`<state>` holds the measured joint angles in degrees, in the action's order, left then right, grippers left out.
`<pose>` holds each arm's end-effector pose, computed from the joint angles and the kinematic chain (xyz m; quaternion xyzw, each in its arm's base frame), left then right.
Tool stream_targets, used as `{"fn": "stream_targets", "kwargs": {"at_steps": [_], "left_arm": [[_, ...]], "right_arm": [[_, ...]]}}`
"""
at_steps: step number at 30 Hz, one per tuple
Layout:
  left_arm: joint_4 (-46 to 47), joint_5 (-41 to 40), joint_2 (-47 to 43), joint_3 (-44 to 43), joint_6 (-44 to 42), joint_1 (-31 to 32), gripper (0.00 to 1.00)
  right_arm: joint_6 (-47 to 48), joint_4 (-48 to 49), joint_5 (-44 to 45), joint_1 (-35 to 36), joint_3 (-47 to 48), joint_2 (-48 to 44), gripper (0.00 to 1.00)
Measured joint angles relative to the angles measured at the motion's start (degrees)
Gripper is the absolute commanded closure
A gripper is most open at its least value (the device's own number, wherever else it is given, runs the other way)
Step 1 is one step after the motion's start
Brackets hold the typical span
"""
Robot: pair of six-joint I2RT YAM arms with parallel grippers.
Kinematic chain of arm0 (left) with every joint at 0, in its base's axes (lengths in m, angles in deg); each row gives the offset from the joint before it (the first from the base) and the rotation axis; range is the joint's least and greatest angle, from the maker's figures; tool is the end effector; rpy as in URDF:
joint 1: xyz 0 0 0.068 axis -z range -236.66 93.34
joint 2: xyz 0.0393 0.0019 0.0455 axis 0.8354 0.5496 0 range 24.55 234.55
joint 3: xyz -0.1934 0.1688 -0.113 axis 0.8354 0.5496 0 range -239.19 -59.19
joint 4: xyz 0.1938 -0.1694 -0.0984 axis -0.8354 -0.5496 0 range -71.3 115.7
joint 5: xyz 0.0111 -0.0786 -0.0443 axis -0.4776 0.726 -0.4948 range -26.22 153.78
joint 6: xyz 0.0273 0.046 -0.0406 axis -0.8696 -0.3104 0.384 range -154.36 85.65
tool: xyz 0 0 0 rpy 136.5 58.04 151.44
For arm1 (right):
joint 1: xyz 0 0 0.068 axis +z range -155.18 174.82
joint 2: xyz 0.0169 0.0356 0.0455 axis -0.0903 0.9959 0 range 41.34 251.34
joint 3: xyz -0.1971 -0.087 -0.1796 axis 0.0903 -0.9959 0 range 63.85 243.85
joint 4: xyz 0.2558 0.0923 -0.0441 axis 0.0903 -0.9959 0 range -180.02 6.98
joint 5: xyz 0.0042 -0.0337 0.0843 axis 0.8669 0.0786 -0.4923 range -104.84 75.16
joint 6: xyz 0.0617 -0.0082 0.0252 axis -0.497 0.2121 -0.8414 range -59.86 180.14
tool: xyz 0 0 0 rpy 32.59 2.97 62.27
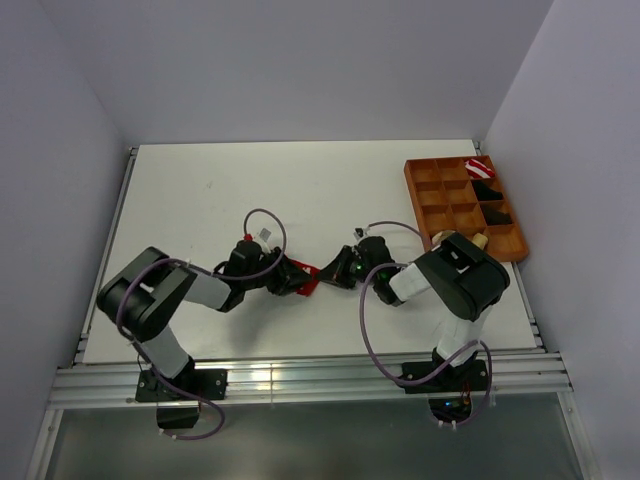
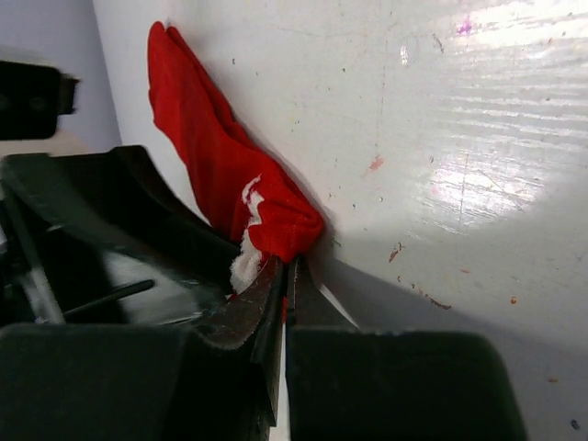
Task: Roll the socks
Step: Roll the sock at the center of the board.
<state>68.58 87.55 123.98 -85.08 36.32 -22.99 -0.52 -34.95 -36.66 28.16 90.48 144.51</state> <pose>0.2390 -0.1852 0.0866 -0.1731 0.8387 -0.4923 0.1557 0.2477 0.1868 0.0805 0.1052 0.8427 0.4783 0.2235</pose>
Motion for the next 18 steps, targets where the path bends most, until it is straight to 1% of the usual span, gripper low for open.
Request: {"fn": "stream_targets", "kwargs": {"at_steps": [3, 6, 8, 11, 14, 17, 18], "left_arm": [[-8.24, -4.39, -5.64, -1.38, -4.22, 0.31, 0.53], [-17.88, -11.15, -12.02, -3.85, -9.25, 1.11, 0.51], [-21.81, -15.17, -14.53, -5.35, -11.76, 2.80, 0.51], [-28.35, -24.90, -18.38, -8.26, -17.68, 8.57, 0.49], [-31.74, -34.86, -19.58, -10.38, -23.28, 16.44, 0.48], [-33.35, -43.21, -19.30, -11.56, -28.41, 23.61, 0.52], [-33.53, -45.57, -18.95, -11.76, -29.97, 25.62, 0.55]], "right_arm": [[1.90, -6.82, 1.44, 0.24, 2.10, -2.16, 1.00], [3.80, -14.08, 3.78, 0.68, 4.59, -4.39, 1.00], [4.79, -18.78, 5.25, 1.07, 6.40, -5.38, 1.00], [5.57, -24.68, 6.80, 1.81, 9.07, -5.95, 1.00], [6.10, -29.55, 7.80, 2.43, 11.45, -5.97, 1.00], [6.58, -34.56, 8.72, 3.02, 14.27, -5.97, 1.00], [6.73, -36.11, 8.94, 3.19, 15.10, -5.97, 1.00]]}}
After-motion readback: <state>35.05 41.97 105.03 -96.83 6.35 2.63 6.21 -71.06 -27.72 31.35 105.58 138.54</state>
